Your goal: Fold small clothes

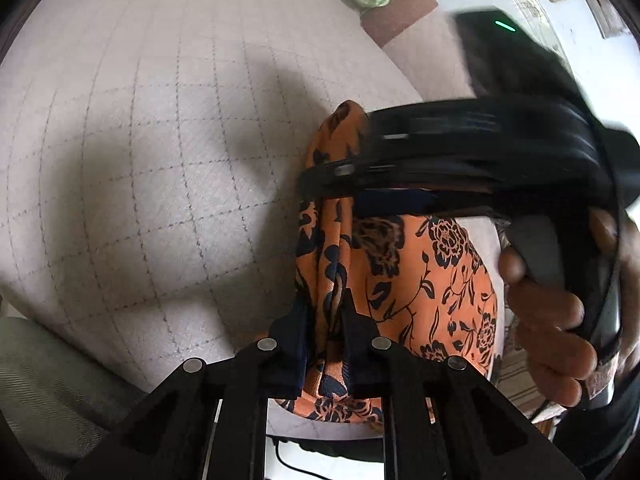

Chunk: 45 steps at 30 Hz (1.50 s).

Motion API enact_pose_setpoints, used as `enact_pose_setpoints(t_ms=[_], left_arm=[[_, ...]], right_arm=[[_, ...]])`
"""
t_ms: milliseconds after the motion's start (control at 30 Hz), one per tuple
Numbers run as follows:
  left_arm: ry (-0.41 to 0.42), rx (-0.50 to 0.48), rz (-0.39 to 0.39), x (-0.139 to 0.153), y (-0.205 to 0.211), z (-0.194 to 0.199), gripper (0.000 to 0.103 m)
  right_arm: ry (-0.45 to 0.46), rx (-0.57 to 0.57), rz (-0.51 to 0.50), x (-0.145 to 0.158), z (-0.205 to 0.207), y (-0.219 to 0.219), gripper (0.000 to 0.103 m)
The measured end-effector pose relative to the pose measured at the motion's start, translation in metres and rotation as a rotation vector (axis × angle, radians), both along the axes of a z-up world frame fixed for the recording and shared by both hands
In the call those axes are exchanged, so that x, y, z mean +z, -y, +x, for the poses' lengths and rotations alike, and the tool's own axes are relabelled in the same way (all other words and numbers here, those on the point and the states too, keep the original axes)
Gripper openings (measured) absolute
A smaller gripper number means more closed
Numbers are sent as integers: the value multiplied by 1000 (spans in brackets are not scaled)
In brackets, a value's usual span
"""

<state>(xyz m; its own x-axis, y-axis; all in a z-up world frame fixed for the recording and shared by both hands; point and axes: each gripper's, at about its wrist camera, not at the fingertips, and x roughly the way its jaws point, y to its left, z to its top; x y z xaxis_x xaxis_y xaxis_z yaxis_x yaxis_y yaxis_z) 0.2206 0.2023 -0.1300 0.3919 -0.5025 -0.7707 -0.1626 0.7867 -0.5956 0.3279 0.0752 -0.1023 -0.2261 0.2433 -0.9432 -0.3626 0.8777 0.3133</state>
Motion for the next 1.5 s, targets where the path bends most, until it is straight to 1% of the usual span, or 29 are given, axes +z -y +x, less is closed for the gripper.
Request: enact_pose_setpoints(t_ms=[67, 133, 200, 233, 267, 333, 367, 500, 567, 667, 700, 767, 800, 833, 900, 933, 967, 1033, 1067, 1100, 1167, 1200, 1233, 1267, 1300, 1367, 1433, 1467, 1500], left_arm=[[10, -9, 21, 1, 3, 0, 11], [14, -8, 28, 2, 4, -1, 11], [18, -10, 21, 3, 7, 0, 11], [25, -11, 18, 5, 7, -1, 10], [37, -12, 21, 7, 8, -2, 10], [62, -19, 33, 13, 12, -3, 10], [81, -24, 42, 17, 15, -5, 10], [193, -51, 96, 39, 29, -22, 10], [234, -81, 61, 52, 36, -35, 10], [288, -126, 85, 75, 55, -54, 10], [302, -139, 87, 83, 63, -59, 10], [351, -182, 107, 107, 88, -72, 10], [375, -206, 121, 120, 99, -78, 10], [391, -227, 127, 127, 108, -82, 10], [432, -310, 147, 147, 147, -92, 10], [450, -354, 149, 153, 166, -97, 10], [466, -392, 148, 160, 174, -101, 10], [495, -468, 173, 164, 208, -108, 10], [499, -518, 197, 163, 233, -110, 10], [498, -544, 208, 161, 246, -110, 10], [483, -613, 234, 153, 283, -109, 10], [471, -640, 242, 149, 298, -106, 10], [454, -669, 246, 141, 313, -103, 10], [433, -699, 259, 131, 329, -100, 10], [421, -719, 280, 122, 340, -96, 10], [380, -755, 325, 97, 363, -90, 10], [330, -771, 338, 78, 375, -84, 10], [297, -768, 335, 69, 378, -81, 10], [283, -762, 328, 65, 380, -80, 10]], right_arm=[[9, 18, -68, -9, -2, -10, 52], [46, 99, -131, -16, -10, -24, 50], [68, 126, -168, -21, -16, -29, 46], [80, 124, -175, -20, -17, -29, 41], [97, 127, -190, -20, -20, -29, 32], [128, 142, -214, -18, -27, -25, 20], [131, 136, -204, -15, -28, -22, 15], [165, 57, -48, 15, -39, 13, 12], [161, 1, 63, 35, -46, 39, 12], [186, -80, 216, 68, -61, 85, 11], [197, -93, 245, 74, -61, 93, 11], [247, -129, 345, 99, -78, 128, 11], [264, -141, 374, 106, -83, 139, 11], [292, -167, 423, 117, -92, 160, 11], [326, -210, 482, 129, -98, 185, 11], [348, -234, 511, 135, -106, 207, 11], [367, -255, 532, 141, -113, 227, 11], [408, -316, 572, 149, -126, 266, 11], [427, -358, 585, 149, -133, 290, 11], [434, -385, 593, 145, -136, 308, 11], [443, -473, 610, 129, -144, 354, 11], [439, -506, 620, 122, -151, 369, 11], [428, -559, 646, 106, -155, 390, 11], [421, -579, 658, 96, -151, 409, 11], [409, -615, 669, 77, -151, 423, 11], [366, -685, 697, 50, -143, 454, 11], [294, -777, 728, 11, -139, 464, 11], [242, -815, 682, -3, -138, 468, 11], [228, -830, 651, -6, -135, 474, 11]])
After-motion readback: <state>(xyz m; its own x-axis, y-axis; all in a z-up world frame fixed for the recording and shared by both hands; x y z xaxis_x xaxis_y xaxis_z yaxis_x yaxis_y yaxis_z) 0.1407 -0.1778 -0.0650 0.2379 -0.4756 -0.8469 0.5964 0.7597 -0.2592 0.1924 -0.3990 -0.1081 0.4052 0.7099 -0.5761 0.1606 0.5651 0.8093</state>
